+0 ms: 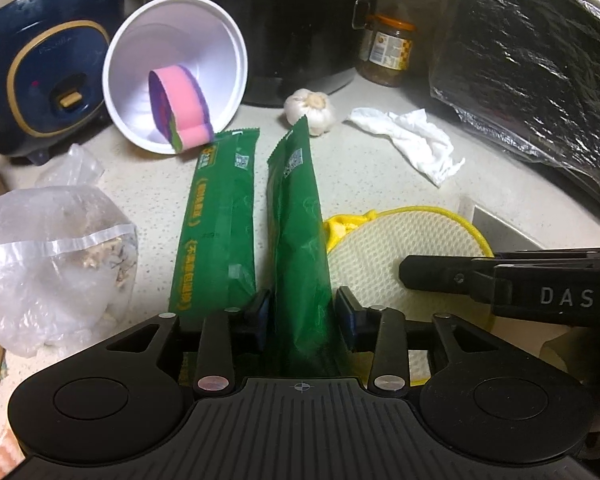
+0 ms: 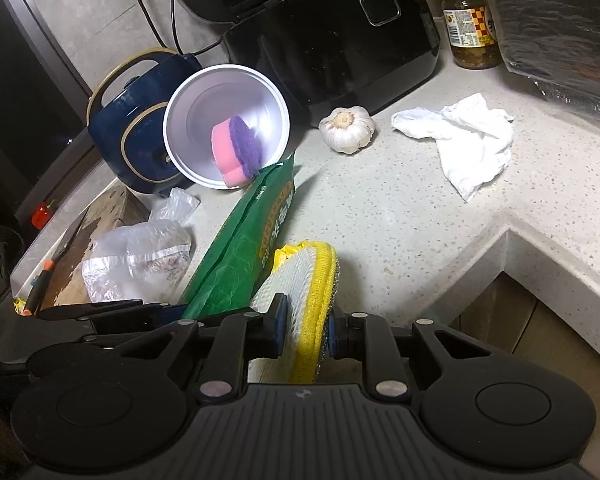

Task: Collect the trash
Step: 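Lift the yellow pad with the right tool while the left tool holds the sachet, then carry the sachet and yellow pad down over the teal bin with both tools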

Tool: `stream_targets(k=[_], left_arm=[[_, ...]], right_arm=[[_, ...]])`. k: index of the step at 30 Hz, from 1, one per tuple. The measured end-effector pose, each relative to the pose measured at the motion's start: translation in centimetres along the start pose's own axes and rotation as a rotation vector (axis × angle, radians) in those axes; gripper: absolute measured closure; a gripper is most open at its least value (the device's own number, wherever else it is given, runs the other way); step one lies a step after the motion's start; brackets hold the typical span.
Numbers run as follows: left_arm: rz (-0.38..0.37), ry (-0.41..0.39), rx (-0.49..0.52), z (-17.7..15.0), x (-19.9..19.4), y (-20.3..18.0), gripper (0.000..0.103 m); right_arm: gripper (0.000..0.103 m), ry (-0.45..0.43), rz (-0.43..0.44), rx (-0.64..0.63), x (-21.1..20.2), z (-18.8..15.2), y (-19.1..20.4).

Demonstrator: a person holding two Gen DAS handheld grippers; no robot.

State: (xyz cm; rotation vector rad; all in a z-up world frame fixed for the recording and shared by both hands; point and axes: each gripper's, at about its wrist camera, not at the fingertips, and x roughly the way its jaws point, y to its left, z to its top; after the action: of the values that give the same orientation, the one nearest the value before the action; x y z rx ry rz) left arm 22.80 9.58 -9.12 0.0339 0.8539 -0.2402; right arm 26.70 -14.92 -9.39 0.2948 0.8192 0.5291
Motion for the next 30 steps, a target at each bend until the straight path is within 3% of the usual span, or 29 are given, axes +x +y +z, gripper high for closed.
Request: stream_targets(k=[7, 12, 19, 30], left_arm=[[-0.042, 0.000, -0.008, -0.1, -0.2, 0.3, 0.060], [-0.094, -0.018, -0.028, -0.8, -0.5, 0.5, 0.070], [-0.191, -0.065, -0.061, -1.6, -1.2, 1.4, 0.084], [-0.271, -0.128, -0.098, -1.5, -4.4, 1.9, 0.086]], right_arm=[[0.086, -0.026, -0.003, -0.024, -0.8, 0.0, 0.5], [0.087, -0.036, -0.013, -0.019, -1.3, 0.1, 1.0], [0.088, -0.061, -0.091, 0.011, -2.6, -0.5, 2.2], [0.088, -0.237, -0.241, 0.164, -9.6, -3.9, 2.1]])
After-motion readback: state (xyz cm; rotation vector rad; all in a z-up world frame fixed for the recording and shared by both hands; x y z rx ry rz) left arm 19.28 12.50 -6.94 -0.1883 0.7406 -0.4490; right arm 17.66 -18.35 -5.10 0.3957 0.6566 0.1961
